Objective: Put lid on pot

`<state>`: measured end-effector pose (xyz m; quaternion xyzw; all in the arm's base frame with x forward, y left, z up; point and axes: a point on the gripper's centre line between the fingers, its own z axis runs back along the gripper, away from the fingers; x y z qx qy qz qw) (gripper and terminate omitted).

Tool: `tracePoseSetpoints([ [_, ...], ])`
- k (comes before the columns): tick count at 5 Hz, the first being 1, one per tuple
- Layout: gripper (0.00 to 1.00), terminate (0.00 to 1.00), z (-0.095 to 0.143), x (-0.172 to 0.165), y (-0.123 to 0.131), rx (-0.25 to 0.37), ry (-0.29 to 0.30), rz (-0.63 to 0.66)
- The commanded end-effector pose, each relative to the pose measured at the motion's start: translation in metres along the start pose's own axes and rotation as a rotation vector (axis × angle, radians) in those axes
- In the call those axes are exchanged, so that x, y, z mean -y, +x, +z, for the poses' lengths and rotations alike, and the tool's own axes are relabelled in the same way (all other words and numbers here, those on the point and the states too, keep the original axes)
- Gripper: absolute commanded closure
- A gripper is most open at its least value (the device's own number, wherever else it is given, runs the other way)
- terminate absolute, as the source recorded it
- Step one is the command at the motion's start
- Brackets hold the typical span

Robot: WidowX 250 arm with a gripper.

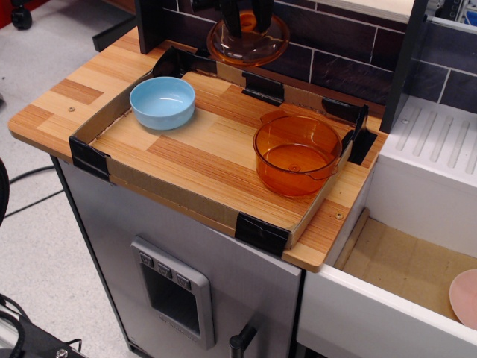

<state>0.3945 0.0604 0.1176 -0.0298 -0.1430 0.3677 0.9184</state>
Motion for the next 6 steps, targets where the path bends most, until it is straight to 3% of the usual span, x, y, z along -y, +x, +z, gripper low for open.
tracePoseSetpoints([
  [1, 1.0, 0.0, 0.038, 0.005, -0.051, -0.088, -0.042, -0.158],
  [3, 1.0, 0.0, 0.019, 0.015, -0.077, -0.089, -0.014, -0.204],
  [6, 1.0, 0.0, -0.01, 0.02, -0.09, -0.101, 0.043, -0.226],
])
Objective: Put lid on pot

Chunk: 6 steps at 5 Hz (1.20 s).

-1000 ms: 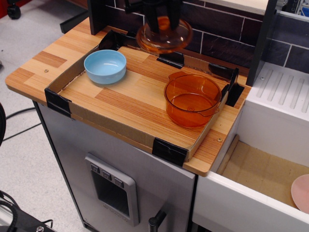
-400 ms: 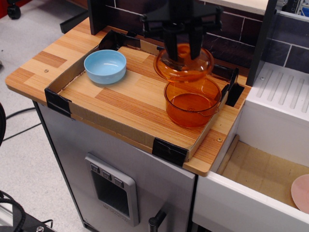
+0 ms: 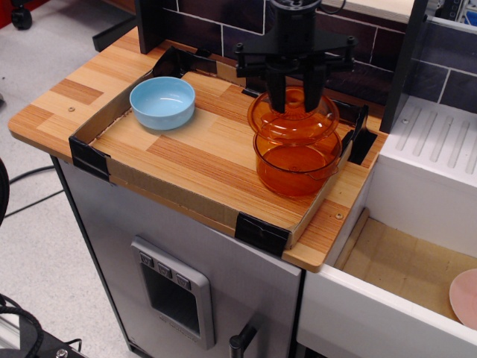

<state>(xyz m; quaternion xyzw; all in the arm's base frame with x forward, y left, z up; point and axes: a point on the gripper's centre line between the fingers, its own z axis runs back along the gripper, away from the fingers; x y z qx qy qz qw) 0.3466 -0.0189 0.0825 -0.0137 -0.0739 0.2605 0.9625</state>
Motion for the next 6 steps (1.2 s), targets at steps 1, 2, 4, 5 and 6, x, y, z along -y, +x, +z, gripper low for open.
tracePoseSetpoints([
  [1, 0.0, 0.0, 0.006, -0.003, 0.004, 0.038, -0.001, -0.024],
  [2, 0.0, 0.0, 0.006, -0.006, 0.001, 0.008, -0.001, -0.047],
  [4, 0.0, 0.0, 0.015, -0.004, 0.007, -0.002, -0.035, -0.037],
  [5, 0.0, 0.0, 0.024, -0.003, 0.008, -0.03, -0.046, -0.042],
  [6, 0.0, 0.0, 0.035, -0.008, 0.008, -0.059, -0.061, -0.055],
])
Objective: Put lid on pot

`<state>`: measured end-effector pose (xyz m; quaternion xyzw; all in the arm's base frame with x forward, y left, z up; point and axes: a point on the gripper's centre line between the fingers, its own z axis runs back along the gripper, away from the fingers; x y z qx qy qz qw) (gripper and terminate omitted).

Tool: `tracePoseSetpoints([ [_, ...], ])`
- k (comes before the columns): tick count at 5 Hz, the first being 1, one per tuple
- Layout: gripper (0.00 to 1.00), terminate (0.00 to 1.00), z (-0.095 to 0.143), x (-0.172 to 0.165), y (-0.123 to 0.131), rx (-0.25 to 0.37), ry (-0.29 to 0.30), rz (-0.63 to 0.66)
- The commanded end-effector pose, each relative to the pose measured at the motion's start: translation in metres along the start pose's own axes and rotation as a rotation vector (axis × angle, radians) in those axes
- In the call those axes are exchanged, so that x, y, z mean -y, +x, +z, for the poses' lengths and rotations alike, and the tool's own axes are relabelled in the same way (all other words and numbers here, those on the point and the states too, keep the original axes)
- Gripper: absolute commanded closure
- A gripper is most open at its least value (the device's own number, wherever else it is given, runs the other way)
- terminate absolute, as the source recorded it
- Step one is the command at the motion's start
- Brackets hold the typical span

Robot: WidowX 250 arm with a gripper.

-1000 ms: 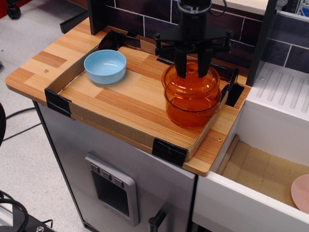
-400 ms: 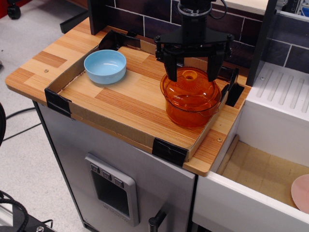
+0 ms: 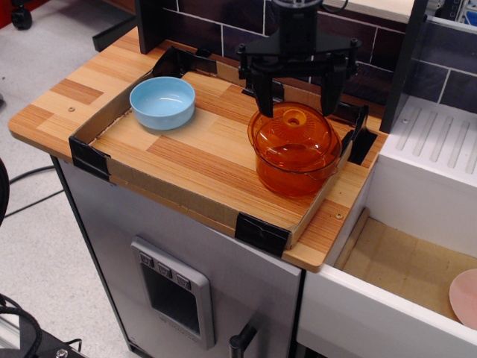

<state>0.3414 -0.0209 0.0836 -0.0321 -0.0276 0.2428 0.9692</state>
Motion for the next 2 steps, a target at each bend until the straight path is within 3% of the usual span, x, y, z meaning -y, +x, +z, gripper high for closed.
tracePoseSetpoints([
  [1, 0.0, 0.0, 0.041, -0.014, 0.008, 0.026, -0.051, -0.053],
  [2, 0.0, 1.0, 0.056, -0.027, 0.014, 0.073, -0.065, -0.06],
])
